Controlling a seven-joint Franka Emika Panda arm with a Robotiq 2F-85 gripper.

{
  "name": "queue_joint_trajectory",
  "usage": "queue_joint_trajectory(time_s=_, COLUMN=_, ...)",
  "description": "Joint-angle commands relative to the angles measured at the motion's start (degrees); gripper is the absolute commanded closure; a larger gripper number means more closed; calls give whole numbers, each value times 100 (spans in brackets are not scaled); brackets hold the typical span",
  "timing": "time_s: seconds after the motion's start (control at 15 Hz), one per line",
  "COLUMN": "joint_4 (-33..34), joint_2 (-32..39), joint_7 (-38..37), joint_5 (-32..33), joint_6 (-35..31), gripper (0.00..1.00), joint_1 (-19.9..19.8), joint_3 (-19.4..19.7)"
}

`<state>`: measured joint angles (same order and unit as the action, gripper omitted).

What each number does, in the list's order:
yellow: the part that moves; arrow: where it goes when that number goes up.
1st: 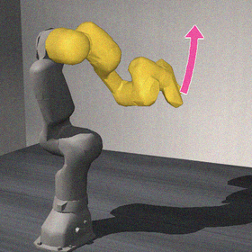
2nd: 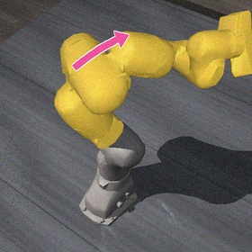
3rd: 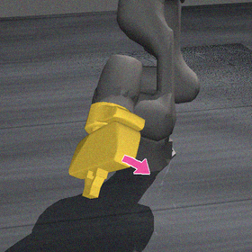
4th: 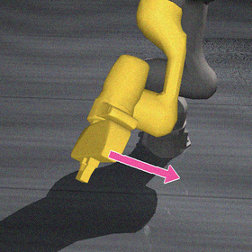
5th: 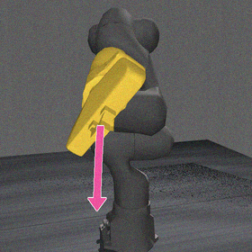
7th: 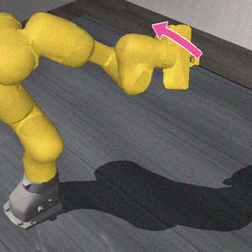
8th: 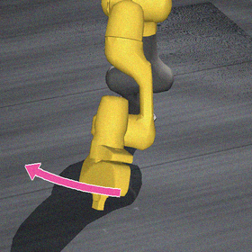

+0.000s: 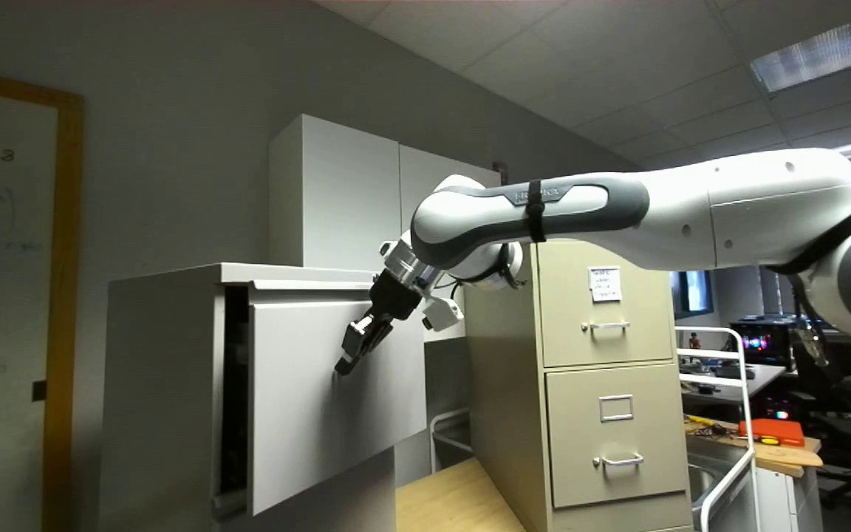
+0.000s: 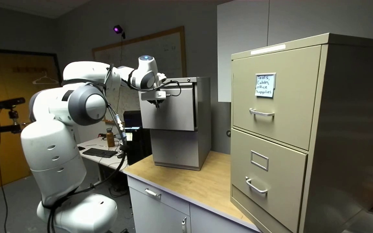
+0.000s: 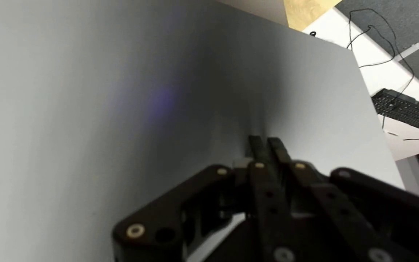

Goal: Close the top drawer of the file cabinet to the left

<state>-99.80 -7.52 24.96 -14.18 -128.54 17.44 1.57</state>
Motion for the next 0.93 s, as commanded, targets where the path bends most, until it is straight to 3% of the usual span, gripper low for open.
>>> queue_joint_trajectory(time_s=0.0, joint_4=1042, joint_2=888, joint_7=-271, joint_5=183, joint_6=217, gripper=91, joint_1=-297, joint_3=-447)
queue_joint_trajectory(time_s=0.53, joint_4=2589, joint_2=2321, joint_7=-770, joint_5=1060, joint_6=505, gripper=92, joint_1=-377, joint_3=-948)
queue_joint_trajectory(time_s=0.87, joint_4=3257, joint_2=2698, joint_7=-855, joint_5=1357, joint_6=1047, gripper=92, joint_1=-343, joint_3=-1014)
